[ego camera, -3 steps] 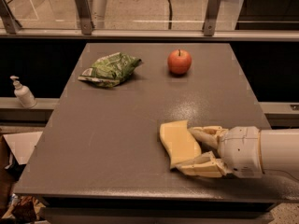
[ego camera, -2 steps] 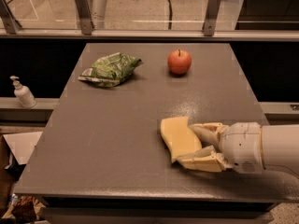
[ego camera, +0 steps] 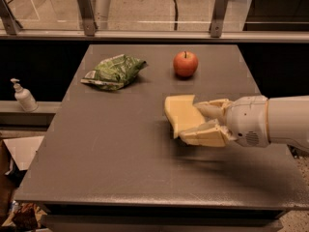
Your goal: Move sponge near green jalapeno chip bag
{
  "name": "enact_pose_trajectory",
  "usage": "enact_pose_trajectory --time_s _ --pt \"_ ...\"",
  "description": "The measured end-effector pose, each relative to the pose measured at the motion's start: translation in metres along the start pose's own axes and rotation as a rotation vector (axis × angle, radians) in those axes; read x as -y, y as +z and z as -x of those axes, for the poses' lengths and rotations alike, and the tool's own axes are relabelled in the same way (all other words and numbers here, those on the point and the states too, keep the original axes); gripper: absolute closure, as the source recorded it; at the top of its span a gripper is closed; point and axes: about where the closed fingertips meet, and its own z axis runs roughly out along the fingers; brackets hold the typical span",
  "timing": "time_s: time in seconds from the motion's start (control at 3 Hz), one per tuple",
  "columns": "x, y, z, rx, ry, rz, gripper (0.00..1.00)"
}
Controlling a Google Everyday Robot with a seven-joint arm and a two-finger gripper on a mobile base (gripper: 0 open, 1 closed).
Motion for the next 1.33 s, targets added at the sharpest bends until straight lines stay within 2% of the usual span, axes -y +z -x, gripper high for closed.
enact_pose_trajectory --time_s 0.33,0.67,1.0,1.33 --pt "-0.003 0.002 0.002 0.002 -0.019 -0.009 1.0" --pt "-0.006 0.025 0.015 0.008 -0.057 -0.023 1.0" --pt "0.007 0.058 0.034 0.007 -0.095 -0.078 1.0" --pt "0.03 0.087 0.047 -0.004 -0.11 -0.135 1.0"
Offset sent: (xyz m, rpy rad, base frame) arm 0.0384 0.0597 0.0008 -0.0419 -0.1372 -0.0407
